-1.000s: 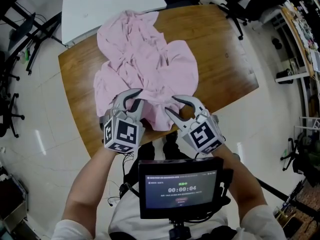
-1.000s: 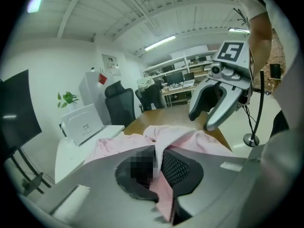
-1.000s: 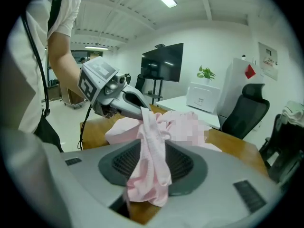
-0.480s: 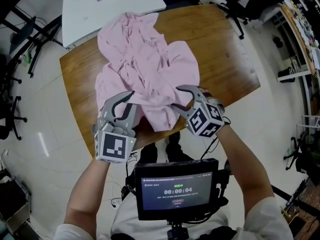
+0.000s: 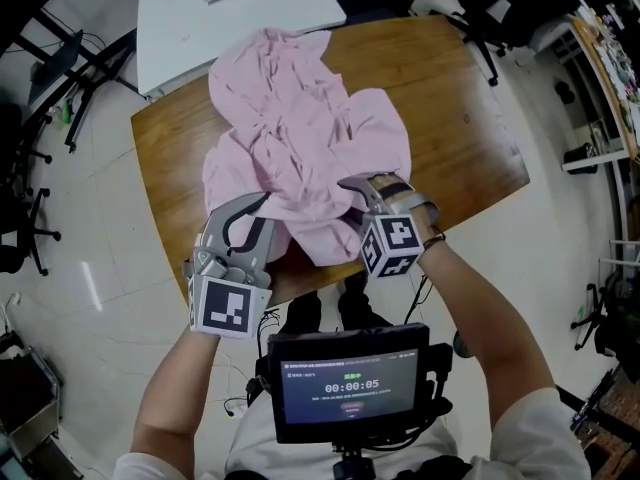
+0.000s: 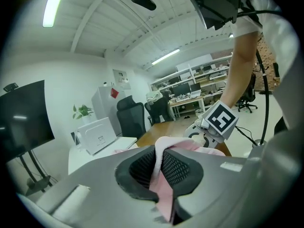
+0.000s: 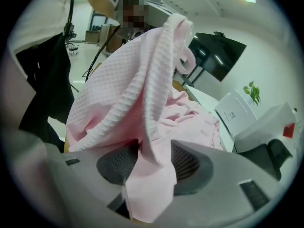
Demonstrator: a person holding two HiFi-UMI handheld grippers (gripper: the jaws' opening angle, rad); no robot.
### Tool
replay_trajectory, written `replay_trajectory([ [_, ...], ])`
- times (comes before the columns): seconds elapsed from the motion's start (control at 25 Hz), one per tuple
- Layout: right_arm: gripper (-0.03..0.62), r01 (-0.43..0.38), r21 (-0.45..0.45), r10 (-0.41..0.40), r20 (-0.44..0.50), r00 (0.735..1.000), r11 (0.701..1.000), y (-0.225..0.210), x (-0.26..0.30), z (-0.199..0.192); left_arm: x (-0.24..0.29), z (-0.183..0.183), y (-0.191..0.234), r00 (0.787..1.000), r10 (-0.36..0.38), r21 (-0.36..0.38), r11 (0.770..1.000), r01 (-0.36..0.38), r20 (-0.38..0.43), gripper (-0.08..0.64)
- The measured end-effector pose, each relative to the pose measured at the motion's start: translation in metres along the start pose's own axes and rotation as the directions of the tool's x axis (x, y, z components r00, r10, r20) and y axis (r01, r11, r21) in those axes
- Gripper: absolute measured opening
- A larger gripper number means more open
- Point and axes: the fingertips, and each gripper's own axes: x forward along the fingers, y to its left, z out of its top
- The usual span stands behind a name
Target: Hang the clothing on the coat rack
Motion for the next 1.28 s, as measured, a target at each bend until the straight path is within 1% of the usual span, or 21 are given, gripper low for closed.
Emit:
replay_trajectory([
  [0.04, 0.210, -0.012, -0.036, 0.012, -0.008, 1.000, 0.999, 0.003, 0.003, 0.001, -0.001, -0.001, 0.001, 1.000, 0.001, -0.003, 1.000, -0.001, -0.002, 0.020],
  [0.08, 0.180, -0.021, -0.062, 0.020, -0.016, 1.000, 0.998, 0.005, 0.005, 0.001, -0.002, -0.002, 0.002, 1.000, 0.003, -0.007, 1.000, -0.003, -0.004, 0.020],
  [0.16, 0.083, -0.016, -0.071, 0.015, -0.028, 0.999, 0.997, 0.005, 0.006, 0.001, -0.003, -0.003, 0.005, 1.000, 0.008, -0.018, 1.000, -0.008, -0.006, 0.020],
  [0.2, 0.057, -0.004, -0.050, 0.002, -0.030, 1.000, 0.999, 0.002, 0.004, 0.000, -0.004, -0.004, 0.007, 1.000, 0.012, -0.024, 1.000, -0.012, -0.005, 0.020],
  [0.32, 0.026, 0.058, 0.069, -0.058, -0.011, 0.998, 0.996, -0.014, -0.012, 0.000, -0.007, -0.004, 0.014, 1.000, 0.023, -0.043, 0.999, -0.023, 0.002, 0.020],
  [0.4, 0.023, 0.102, 0.160, -0.106, 0.015, 0.994, 0.982, -0.029, -0.029, 0.002, -0.009, -0.003, 0.020, 0.999, 0.031, -0.055, 0.998, -0.031, 0.010, 0.020],
  [0.48, 0.023, 0.146, 0.240, -0.160, 0.042, 0.986, 0.960, -0.046, -0.052, 0.005, -0.010, 0.002, 0.026, 0.999, 0.040, -0.068, 0.997, -0.039, 0.023, 0.020],
  [0.56, 0.021, 0.197, 0.303, -0.228, 0.068, 0.971, 0.932, -0.066, -0.078, 0.011, -0.010, 0.010, 0.033, 0.998, 0.049, -0.080, 0.996, -0.045, 0.046, 0.020],
  [0.64, 0.021, 0.251, 0.363, -0.303, 0.092, 0.949, 0.897, -0.086, -0.105, 0.017, -0.010, 0.020, 0.040, 0.996, 0.058, -0.095, 0.994, -0.051, 0.074, 0.020],
  [0.76, 0.021, 0.314, 0.454, -0.408, 0.124, 0.904, 0.834, -0.113, -0.146, 0.028, -0.009, 0.042, 0.051, 0.990, 0.071, -0.118, 0.991, -0.057, 0.119, 0.020],
  [0.88, 0.021, 0.367, 0.506, -0.496, 0.143, 0.857, 0.780, -0.134, -0.184, 0.038, -0.009, 0.071, 0.061, 0.981, 0.076, -0.129, 0.990, -0.053, 0.180, 0.020],
  [1.12, 0.021, 0.443, 0.583, -0.614, 0.124, 0.780, 0.681, -0.155, -0.240, 0.048, -0.011, 0.127, 0.065, 0.955, 0.040, -0.121, 0.993, -0.004, 0.294, 0.020],
  [1.28, 0.020, 0.479, 0.627, -0.677, 0.106, 0.729, 0.614, -0.162, -0.267, 0.057, -0.014, 0.154, 0.066, 0.934, 0.013, -0.128, 0.991, 0.035, 0.357, 0.020],
])
